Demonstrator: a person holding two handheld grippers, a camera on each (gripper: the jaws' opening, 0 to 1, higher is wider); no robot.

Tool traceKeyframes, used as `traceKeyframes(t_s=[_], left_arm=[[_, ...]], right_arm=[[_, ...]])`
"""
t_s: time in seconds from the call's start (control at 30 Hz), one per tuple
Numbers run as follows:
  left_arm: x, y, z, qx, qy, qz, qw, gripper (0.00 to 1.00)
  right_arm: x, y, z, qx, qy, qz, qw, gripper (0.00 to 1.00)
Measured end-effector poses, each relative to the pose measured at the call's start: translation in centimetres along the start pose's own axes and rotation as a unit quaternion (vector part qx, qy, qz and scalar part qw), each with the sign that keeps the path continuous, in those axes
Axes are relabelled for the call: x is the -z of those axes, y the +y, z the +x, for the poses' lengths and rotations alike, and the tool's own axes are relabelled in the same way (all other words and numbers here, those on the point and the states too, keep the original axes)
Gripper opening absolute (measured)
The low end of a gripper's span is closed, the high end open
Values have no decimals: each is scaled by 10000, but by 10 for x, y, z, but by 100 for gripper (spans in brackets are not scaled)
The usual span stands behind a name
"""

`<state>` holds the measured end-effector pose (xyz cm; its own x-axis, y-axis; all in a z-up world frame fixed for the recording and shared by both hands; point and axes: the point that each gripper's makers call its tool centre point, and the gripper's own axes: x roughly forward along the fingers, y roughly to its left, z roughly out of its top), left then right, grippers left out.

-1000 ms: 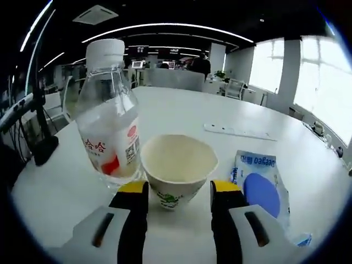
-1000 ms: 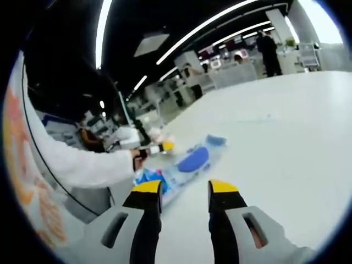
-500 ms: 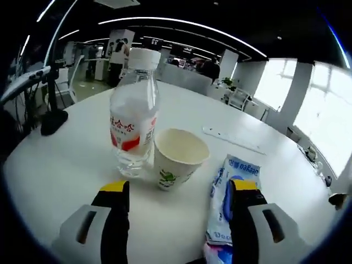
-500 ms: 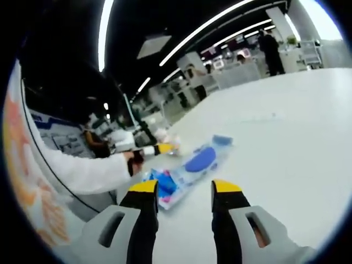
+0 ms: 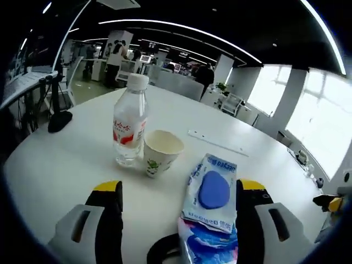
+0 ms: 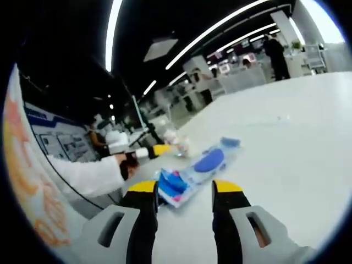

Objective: Arrange the tabletop items into an orderly group along one side of the table until the central work area is clear of visible clutter.

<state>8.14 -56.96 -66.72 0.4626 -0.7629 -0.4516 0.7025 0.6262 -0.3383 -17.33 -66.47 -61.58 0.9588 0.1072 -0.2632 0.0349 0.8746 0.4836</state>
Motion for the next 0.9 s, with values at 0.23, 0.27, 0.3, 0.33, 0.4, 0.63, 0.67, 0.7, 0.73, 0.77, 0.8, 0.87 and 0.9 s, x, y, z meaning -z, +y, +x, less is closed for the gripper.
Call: traceKeyframes(t_s=[0.23, 0.27, 0.3, 0.33, 0.4, 0.63, 0.67, 0.7, 0.73, 0.77, 0.8, 0.87, 0.9], left_arm=[[17, -10, -31, 57, -42, -91, 9999, 87], [20, -10, -35, 65, -38, -98, 9999, 88], [24, -8, -38, 19, 14, -74, 10000, 90], [26, -7, -39, 5, 41, -56, 10000, 90], [33, -3, -47, -47, 146, -36, 9999, 89], [33, 2, -62, -169, 9, -143, 9998, 89], [34, 3, -63, -196, 10, -143, 9997, 89], [35, 4, -63, -219, 12, -168, 9996, 89], [35, 3, -64, -224, -3, -207, 9995, 89], [35, 2, -64, -225, -17, -221, 9995, 88], [36, 0, -65, -224, -23, -223, 9995, 88], [36, -4, -65, -201, -40, -227, 9995, 88], [36, -7, -64, -181, -45, -227, 9996, 88]], right_arm=[[5, 2, -10, 43, -113, 50, 9999, 38], [7, 2, -11, 60, -99, 19, 9999, 38], [8, 2, -12, 66, -87, -8, 9999, 38], [9, 1, -12, 70, -66, -39, 9999, 38], [12, 1, -13, 63, -25, -101, 9999, 38], [11, -1, -14, 11, 1, -69, 10000, 38], [10, -1, -14, 4, 0, -68, 10000, 38], [10, -1, -14, -8, 15, -74, 10000, 38], [10, -1, -13, -17, 31, -79, 10000, 38], [10, -1, -13, -26, 48, -86, 9999, 38], [11, 0, -13, -50, 143, -164, 9998, 38], [12, 0, -15, -77, 249, -421, 9988, 39], [11, 0, -16, -55, 259, -460, 9986, 40]])
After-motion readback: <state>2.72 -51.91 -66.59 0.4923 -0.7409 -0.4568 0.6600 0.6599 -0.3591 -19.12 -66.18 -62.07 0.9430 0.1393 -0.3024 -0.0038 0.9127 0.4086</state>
